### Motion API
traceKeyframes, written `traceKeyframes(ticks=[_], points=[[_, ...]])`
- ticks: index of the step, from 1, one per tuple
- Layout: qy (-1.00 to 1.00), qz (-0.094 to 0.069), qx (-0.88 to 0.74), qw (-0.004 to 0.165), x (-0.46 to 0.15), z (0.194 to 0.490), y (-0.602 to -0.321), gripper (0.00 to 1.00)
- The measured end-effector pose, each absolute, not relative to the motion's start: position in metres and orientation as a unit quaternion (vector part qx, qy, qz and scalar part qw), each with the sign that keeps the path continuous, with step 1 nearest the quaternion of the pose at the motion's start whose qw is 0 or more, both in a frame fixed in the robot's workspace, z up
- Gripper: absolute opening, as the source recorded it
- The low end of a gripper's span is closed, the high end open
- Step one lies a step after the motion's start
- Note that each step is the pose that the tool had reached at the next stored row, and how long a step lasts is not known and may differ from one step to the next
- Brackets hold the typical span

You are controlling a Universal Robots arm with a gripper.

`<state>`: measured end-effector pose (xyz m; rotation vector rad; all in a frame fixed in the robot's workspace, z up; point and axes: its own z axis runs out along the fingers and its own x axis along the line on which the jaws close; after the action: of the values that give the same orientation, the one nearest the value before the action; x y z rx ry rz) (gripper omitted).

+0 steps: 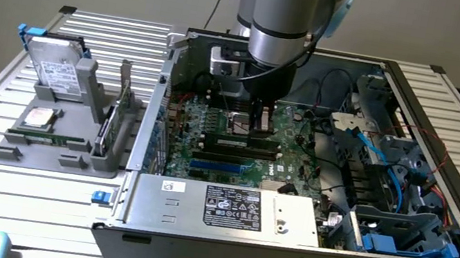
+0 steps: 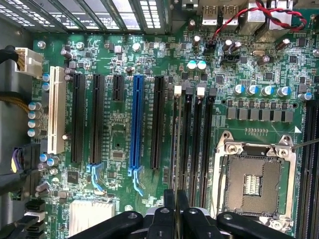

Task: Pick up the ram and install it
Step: 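Insert the ram into the slot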

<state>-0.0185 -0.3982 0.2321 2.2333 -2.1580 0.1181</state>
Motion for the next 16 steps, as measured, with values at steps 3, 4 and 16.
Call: traceKeyframes(ticks=[3,4,16], points=[[-0.694,0.038,0.719,0.017,-0.0185,0.2314,-0.3982,0.13],[-0.694,0.038,0.719,0.017,-0.0185,0.2312,-0.3982,0.13],[-0.694,0.038,0.718,0.017,-0.0186,0.2303,-0.3991,0.13]])
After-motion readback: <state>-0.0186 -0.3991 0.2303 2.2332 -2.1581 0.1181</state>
